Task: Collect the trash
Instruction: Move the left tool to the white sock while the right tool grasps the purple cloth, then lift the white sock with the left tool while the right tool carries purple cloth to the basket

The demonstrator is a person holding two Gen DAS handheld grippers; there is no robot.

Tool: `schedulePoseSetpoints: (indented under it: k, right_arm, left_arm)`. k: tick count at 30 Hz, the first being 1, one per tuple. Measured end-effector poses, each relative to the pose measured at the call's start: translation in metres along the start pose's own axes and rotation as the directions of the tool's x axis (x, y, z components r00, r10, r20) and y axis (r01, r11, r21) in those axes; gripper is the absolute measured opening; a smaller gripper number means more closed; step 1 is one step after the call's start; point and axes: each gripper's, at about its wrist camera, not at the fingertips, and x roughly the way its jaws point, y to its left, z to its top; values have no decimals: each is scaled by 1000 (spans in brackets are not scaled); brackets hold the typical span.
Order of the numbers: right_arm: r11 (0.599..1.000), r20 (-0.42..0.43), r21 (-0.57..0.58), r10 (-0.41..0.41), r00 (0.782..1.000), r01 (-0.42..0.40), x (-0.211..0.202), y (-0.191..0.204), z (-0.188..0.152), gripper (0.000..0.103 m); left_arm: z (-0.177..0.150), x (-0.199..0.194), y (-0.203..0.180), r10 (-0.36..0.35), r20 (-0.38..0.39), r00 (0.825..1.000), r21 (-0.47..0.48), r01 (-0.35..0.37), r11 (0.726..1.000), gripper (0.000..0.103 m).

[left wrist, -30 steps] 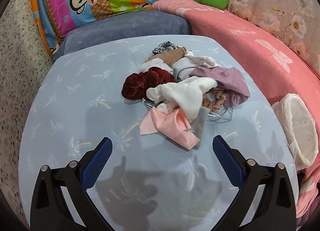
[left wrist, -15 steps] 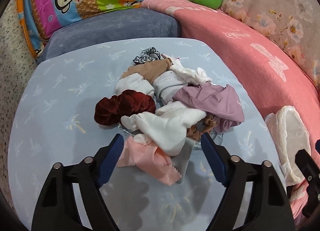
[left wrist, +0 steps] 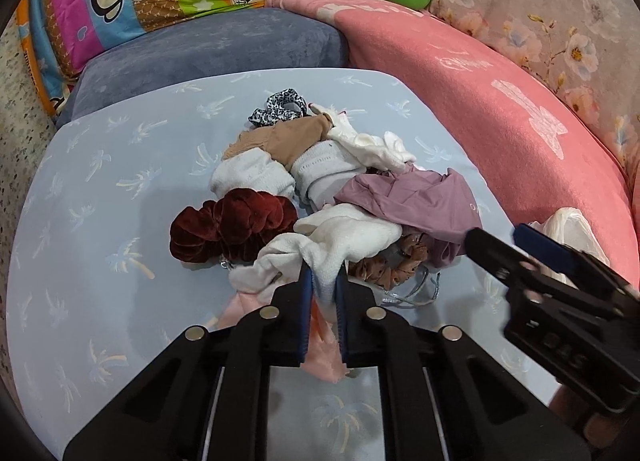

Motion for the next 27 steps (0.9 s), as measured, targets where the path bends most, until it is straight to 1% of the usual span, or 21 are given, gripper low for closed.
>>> schedulePoseSetpoints:
  k: [1, 2, 3, 4, 5, 6, 8, 10, 17, 22, 27]
  right_arm:
    - [1000, -9, -7, 6, 1000, -7, 7, 2, 1, 53]
    - [1000, -18, -11, 13, 1000, -13, 12, 3, 2, 49]
    - [1000, -31, -12, 23, 999, -23, 17, 3, 2, 38]
    - [999, -42, -11, 36, 998, -36, 22, 4, 3, 24]
    - [999, -52, -8, 48, 998, -48, 26, 3, 3, 17]
    - [999, -57, -5, 54, 997, -54, 27, 3, 3, 7]
    - [998, -47, -1, 70, 996, -70, 23, 3, 3, 5]
    - [998, -25, -13, 68, 997, -68, 13, 3, 3, 4]
    - [996, 82, 14, 81, 993, -83, -44, -10, 13, 4]
    - [997, 157, 48, 60, 986, -68, -87, -30, 23, 4]
    - [996, 213, 86, 6, 977, -25, -127, -58, 23, 4]
  left_arm:
    - [1, -1, 0, 1, 2, 1000, -1, -1, 1000, 10]
    - [2, -2, 0, 0, 4, 1000, -2, 0, 1000, 10]
    - [2, -3, 0, -2, 8, 1000, -3, 2, 1000, 10]
    - [3, -4, 0, -2, 10, 1000, -4, 2, 1000, 10]
    - [4, -6, 0, -2, 12, 1000, -4, 2, 1000, 10]
    - [4, -7, 0, -2, 14, 1000, -4, 2, 1000, 10]
    - [5, -12, 0, -2, 21, 1000, -2, 2, 1000, 10]
    - [6, -18, -1, -3, 34, 999, 1, 2, 1000, 10]
    - [15, -47, -17, -22, 93, 995, 21, 20, 1000, 10]
    - [21, -63, -37, -47, 126, 991, 57, 40, 998, 10]
    - [23, -73, -66, -78, 147, 986, 105, 63, 992, 10]
